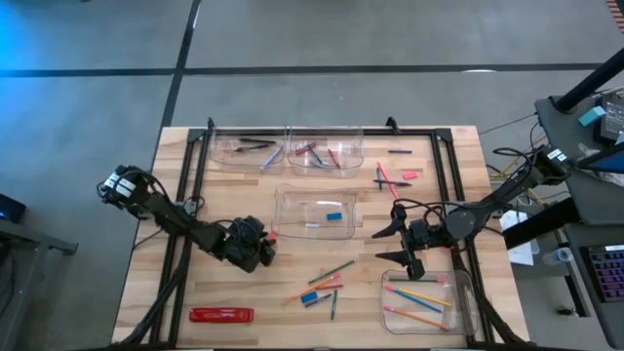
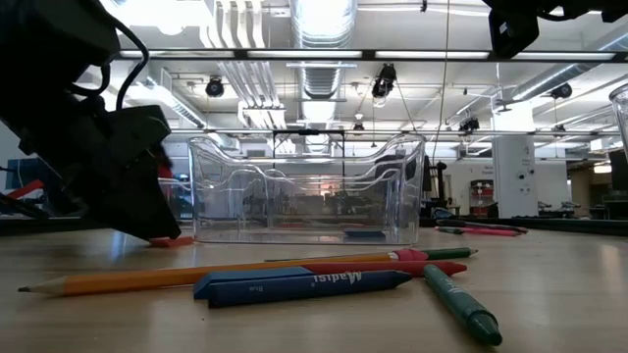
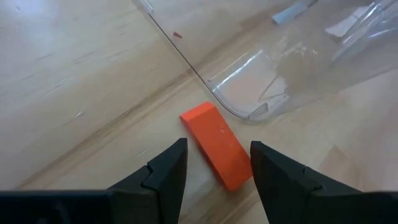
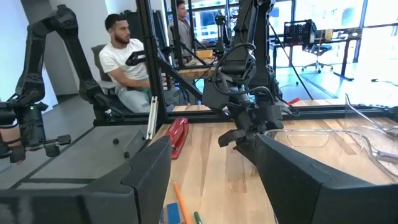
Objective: Sort crayons/erasers/pens/pencils in bins
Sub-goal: Put the orange eraser into the middle transparent bin
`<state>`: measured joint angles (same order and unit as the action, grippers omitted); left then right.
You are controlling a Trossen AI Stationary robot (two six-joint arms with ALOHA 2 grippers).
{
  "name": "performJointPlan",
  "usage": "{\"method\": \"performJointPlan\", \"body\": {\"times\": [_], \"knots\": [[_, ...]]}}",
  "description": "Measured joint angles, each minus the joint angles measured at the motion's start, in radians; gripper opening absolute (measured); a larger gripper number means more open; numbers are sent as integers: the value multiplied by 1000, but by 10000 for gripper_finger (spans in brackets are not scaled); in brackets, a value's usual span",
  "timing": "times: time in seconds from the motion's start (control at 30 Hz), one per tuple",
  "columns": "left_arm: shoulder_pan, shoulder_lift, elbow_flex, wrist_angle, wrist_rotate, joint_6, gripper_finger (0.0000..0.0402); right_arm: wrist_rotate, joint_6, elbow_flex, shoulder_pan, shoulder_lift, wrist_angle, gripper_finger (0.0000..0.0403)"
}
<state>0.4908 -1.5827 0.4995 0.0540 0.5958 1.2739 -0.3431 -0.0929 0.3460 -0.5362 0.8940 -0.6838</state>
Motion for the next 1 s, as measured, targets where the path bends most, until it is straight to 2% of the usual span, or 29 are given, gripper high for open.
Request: {"method": "performJointPlan", "body": {"times": [0.4,1.0], "knots": [[-1,57,30,32,-11,-96,162,0,5,0,0,0,0,219],[-46,63,37,53,9,-102,162,0,5,0,0,0,0,219]]}}
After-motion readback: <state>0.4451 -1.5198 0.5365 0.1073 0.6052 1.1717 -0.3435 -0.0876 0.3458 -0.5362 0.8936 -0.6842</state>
